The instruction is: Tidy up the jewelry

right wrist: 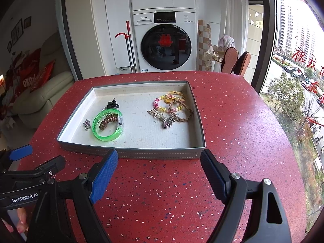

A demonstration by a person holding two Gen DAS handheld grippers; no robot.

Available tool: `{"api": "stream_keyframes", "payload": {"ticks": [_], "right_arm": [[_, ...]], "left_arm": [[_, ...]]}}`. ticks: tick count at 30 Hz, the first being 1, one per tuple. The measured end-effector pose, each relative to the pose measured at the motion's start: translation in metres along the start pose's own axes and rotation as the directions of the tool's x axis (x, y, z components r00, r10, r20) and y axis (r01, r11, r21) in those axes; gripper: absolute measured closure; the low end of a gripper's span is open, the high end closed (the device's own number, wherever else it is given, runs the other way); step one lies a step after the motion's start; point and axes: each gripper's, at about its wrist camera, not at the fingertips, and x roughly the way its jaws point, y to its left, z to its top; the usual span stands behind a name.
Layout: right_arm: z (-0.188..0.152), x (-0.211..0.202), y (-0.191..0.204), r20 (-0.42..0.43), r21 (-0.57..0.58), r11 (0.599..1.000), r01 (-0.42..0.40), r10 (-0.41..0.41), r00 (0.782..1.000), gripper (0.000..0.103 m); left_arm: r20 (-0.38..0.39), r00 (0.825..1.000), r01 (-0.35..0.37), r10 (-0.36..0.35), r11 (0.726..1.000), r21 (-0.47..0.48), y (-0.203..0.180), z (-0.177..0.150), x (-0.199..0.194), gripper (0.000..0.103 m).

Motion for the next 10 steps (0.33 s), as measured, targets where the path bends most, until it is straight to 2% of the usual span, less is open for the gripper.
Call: {"api": "stream_keyframes", "payload": {"ticks": [10], "right_arm": [[-0.0012, -0.0001, -0.0003, -0.002, 0.000, 1.000, 0.001, -0.001, 1.000, 0.017]], "left_arm": [[0.005, 1.000, 0.004, -0.004, 1.000, 0.007, -0.0010, 0.0004, 0.0001, 0.000]]}}
